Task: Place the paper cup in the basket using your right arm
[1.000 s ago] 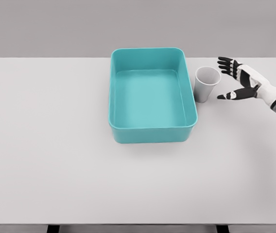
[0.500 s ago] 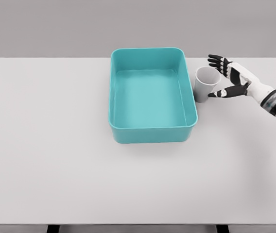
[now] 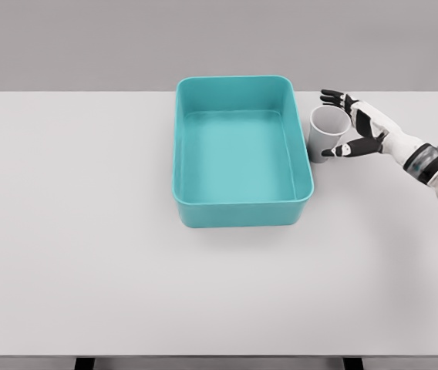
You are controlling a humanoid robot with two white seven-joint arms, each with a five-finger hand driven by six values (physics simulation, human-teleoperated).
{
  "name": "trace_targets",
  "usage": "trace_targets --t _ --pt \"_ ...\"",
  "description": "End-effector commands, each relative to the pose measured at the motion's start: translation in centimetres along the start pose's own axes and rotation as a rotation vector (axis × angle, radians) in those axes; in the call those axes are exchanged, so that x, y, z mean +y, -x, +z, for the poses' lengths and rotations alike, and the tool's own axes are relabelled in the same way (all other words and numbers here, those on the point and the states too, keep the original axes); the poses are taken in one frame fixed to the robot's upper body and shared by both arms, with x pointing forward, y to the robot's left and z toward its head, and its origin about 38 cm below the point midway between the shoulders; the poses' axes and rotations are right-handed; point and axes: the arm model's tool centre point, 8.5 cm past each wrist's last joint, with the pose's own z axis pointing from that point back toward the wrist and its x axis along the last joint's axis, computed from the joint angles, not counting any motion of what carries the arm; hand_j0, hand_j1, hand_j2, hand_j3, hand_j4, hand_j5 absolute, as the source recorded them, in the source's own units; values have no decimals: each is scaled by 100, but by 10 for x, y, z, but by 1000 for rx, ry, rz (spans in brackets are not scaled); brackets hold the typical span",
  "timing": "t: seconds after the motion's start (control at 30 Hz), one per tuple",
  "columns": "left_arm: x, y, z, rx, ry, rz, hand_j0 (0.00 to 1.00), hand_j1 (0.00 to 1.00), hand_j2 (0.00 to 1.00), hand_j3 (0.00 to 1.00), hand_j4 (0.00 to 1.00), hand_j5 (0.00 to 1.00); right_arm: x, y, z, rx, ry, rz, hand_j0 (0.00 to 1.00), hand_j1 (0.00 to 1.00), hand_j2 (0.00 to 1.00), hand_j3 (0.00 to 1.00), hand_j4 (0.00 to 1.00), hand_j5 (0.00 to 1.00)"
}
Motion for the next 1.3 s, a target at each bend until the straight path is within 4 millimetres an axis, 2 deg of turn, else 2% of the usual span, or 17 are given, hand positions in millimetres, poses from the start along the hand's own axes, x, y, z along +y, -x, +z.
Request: trace_targets --t 0.0,0.63,0.73,0.77,1.13,1.27 --pt "0 0 0 0 0 0 100 100 100 100 100 100 0 0 -1 -4 2 -6 100 100 100 100 100 100" --pt "0 0 0 0 0 0 100 100 100 100 100 100 3 -7 -9 -24 -3 -7 97 97 97 97 97 97" --pt "0 0 0 0 0 0 100 100 100 100 100 100 3 -8 -10 -28 -4 -8 77 77 77 77 77 77" --pt "0 0 0 0 0 0 100 100 100 100 100 100 3 -8 -10 -27 -3 -7 75 75 75 75 75 75" --pt "0 0 0 0 0 0 100 100 100 100 100 100 -5 -18 -6 -71 4 34 75 75 75 75 75 75" --pt "0 0 0 0 0 0 100 100 100 100 100 100 -10 -30 -5 -102 10 55 72 72 72 72 72 72"
